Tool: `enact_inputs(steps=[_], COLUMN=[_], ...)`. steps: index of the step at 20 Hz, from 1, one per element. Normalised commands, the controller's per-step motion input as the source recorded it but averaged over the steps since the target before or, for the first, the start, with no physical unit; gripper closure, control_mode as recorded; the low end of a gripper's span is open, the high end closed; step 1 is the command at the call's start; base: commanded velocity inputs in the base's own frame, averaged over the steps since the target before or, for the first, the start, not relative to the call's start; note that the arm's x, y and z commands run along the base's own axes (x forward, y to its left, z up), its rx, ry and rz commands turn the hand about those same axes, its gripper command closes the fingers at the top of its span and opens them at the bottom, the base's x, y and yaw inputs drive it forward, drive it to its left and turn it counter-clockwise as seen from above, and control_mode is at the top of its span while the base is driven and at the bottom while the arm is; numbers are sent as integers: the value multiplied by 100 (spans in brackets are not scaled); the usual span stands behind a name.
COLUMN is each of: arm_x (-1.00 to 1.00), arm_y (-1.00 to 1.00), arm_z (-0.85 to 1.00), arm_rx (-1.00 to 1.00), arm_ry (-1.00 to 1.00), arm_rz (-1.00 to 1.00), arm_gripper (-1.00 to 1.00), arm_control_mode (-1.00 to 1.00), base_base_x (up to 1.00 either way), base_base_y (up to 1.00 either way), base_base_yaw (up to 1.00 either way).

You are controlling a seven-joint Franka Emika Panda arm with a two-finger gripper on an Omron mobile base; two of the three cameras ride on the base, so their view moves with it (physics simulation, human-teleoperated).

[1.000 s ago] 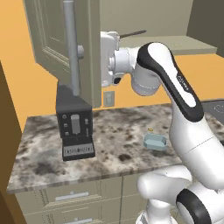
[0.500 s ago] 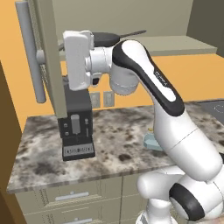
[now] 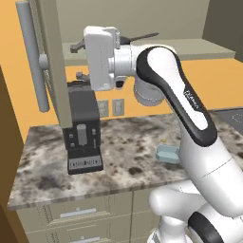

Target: Pick the pan from the cabinet and place it on the stove. Then turn on the stove burner for the pan.

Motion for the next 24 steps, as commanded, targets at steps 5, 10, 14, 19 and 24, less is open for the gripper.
enact_inputs(steps=[5,10,14,19,24], arm_x=[8,28,37,56,71], arm_y=[-69,-80,-77,-75,-66], arm_z=[9,15,16,2,0], arm_rx=[0,0,1,0,3], arm_ry=[7,10,9,12,9], arm_rz=[-36,-29,-16,-7,-1], arm_gripper=[-100,-100,-100,-100,-100], arm_control_mode=[-100,-100,-100,-100,-100], base_base_x=[0,0,0,0,0], base_base_y=[0,0,0,0,0], base_base_yaw=[0,0,0,0,0])
